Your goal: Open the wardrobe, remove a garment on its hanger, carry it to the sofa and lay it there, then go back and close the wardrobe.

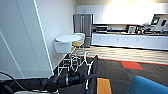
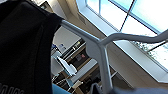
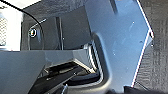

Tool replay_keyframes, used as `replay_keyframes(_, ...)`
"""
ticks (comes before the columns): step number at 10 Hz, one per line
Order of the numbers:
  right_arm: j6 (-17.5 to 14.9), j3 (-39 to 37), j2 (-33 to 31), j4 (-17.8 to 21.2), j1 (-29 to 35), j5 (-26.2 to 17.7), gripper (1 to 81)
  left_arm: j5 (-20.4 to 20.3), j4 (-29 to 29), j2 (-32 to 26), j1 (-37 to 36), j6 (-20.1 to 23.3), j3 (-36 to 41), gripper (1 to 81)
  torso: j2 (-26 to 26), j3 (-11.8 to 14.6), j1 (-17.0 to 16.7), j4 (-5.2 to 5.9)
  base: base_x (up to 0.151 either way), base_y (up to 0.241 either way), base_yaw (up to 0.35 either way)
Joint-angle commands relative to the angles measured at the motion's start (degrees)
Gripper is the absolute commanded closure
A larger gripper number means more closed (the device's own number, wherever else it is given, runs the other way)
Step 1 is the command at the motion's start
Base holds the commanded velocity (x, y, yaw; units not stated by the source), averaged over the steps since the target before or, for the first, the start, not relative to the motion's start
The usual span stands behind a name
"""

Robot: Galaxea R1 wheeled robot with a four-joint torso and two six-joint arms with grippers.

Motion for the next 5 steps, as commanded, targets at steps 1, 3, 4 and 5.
replay_keyframes(1,-0.29,0.53,0.8,-0.54,1.55,-3.04,1.0,-2.63,2.22,-0.12,-8.22,0.92,2.33,81.1,0.0,0.0,0.0,0.0,0.0,0.0,-0.317)
replay_keyframes(3,-0.29,0.53,0.8,-0.54,1.55,-3.04,1.0,-2.63,2.93,-0.3,-8.22,0.91,2.68,81.1,0.0,0.0,0.0,0.0,0.0,0.0,-0.317)
replay_keyframes(4,-0.29,0.52,0.8,-0.54,1.46,-3.04,1.0,-2.63,2.93,-0.3,-8.22,0.91,2.86,81.1,0.0,0.0,0.0,0.0,0.0,0.0,-0.317)
replay_keyframes(5,-0.29,0.53,0.8,-0.54,1.46,-3.04,1.0,-2.63,3.02,-0.48,-8.22,0.91,3.12,81.1,0.0,0.0,0.0,0.0,0.0,0.0,-0.317)
